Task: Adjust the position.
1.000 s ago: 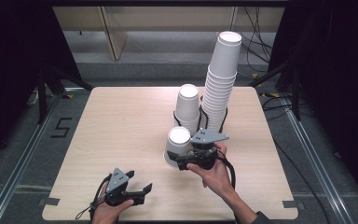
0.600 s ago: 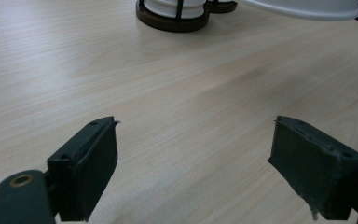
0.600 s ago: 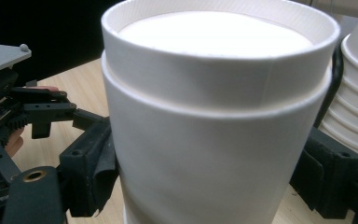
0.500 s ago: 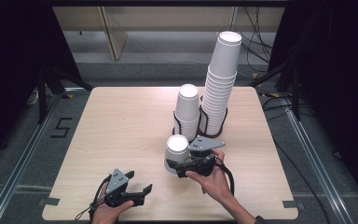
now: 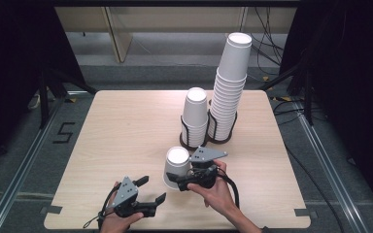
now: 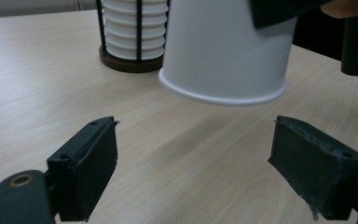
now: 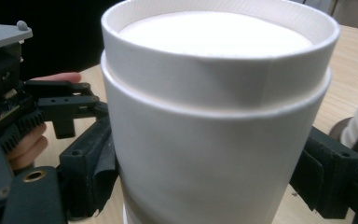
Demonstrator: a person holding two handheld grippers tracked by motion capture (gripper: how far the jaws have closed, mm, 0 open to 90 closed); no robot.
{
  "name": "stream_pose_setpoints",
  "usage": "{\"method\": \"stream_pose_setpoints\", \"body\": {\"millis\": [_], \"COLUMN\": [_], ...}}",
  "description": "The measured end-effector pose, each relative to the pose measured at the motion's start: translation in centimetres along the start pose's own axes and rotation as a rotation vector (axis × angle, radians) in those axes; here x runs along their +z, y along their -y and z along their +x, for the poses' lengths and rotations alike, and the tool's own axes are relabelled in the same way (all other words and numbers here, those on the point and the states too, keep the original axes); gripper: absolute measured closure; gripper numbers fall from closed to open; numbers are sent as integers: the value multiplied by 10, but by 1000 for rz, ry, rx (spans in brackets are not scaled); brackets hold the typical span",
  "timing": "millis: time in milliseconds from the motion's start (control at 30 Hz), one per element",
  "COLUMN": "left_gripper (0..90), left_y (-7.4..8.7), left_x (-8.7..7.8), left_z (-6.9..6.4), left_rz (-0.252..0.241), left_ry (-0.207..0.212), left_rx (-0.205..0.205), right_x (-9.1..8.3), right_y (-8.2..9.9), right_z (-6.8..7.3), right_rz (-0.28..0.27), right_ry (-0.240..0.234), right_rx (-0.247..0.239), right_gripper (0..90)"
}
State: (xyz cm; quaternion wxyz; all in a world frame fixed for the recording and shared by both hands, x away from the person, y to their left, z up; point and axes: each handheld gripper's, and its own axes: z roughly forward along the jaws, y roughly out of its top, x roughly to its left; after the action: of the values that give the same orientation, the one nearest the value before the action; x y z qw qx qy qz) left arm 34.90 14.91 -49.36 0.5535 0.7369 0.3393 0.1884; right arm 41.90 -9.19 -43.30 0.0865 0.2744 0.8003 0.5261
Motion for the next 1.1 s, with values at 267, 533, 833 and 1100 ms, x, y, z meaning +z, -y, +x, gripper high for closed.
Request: {"method": "stream_pose_setpoints", "body": {"millis": [267, 533, 833, 1100], "left_gripper": [137, 40, 6, 64], "left_y": [-1, 0, -1, -1], "left_x": [8, 23, 27, 25], "left_z": [-4, -13, -17, -13], "left_rz": [-13, -49, -64, -32], "left_ry": [6, -10, -22, 14], "left_rx": [31, 49, 50, -8], "right_x": [6, 12, 12, 14], "right_y": [0, 2, 3, 4], "right_z": [11, 18, 25, 26], "right_rz": [-12, -19, -23, -3], "right_ry": [-54, -60, -81, -96], "right_rx": [28, 34, 53, 53], "right_gripper": [188, 189, 188, 156]}}
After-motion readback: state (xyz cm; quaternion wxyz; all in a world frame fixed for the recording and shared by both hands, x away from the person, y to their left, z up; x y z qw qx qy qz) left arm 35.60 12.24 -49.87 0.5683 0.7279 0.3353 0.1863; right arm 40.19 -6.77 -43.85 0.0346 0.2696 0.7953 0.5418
